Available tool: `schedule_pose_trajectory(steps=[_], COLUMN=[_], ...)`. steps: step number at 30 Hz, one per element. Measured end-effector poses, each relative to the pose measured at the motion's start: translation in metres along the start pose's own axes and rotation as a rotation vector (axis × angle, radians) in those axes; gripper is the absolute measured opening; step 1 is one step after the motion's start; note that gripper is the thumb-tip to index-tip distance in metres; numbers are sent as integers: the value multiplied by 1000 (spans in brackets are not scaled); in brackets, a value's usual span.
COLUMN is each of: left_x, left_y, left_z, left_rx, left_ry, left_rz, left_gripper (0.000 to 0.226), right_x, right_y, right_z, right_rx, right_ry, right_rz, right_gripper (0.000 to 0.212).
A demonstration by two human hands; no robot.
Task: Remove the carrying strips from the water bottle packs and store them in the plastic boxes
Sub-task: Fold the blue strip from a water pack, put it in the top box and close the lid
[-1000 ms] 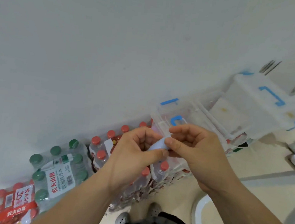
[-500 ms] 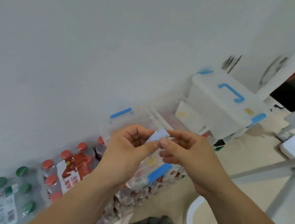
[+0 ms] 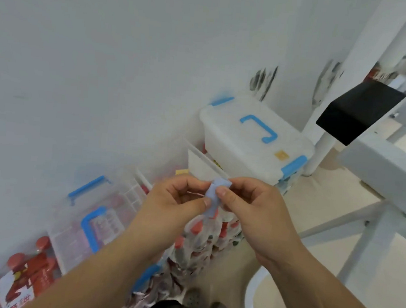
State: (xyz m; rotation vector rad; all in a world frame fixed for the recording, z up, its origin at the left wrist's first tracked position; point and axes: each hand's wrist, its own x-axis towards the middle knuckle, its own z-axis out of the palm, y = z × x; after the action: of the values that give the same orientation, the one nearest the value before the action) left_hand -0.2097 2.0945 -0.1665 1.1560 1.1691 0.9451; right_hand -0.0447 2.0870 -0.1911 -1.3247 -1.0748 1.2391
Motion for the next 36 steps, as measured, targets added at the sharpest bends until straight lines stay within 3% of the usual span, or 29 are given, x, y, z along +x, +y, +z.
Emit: schedule_pose_trajectory(steps=[5, 16, 22, 25, 31, 36], left_x=[47, 136, 159, 168, 177, 177], left_y=[7, 16, 3, -3, -21, -32], left_z=[14, 44, 64, 76, 85, 96], left_rx=[209, 479, 988, 1255, 1183, 1131], left_ry=[-195, -365, -475, -539, -411, -345], left_rz=[-29, 135, 360, 390, 476, 508], left_gripper=[23, 26, 50, 65, 54, 66], right_x=[24, 49, 58, 67, 78, 85], right_y=[7, 16, 22, 21, 39, 47], right_z=[-27, -90, -113, -120, -132, -143], right_rx=[-141, -205, -394, -480, -426, -396], right_ry=[118, 469, 474, 407, 374, 424], right_rz=[13, 97, 83, 48, 39, 25], right_gripper=[10, 8, 14, 16, 18, 22])
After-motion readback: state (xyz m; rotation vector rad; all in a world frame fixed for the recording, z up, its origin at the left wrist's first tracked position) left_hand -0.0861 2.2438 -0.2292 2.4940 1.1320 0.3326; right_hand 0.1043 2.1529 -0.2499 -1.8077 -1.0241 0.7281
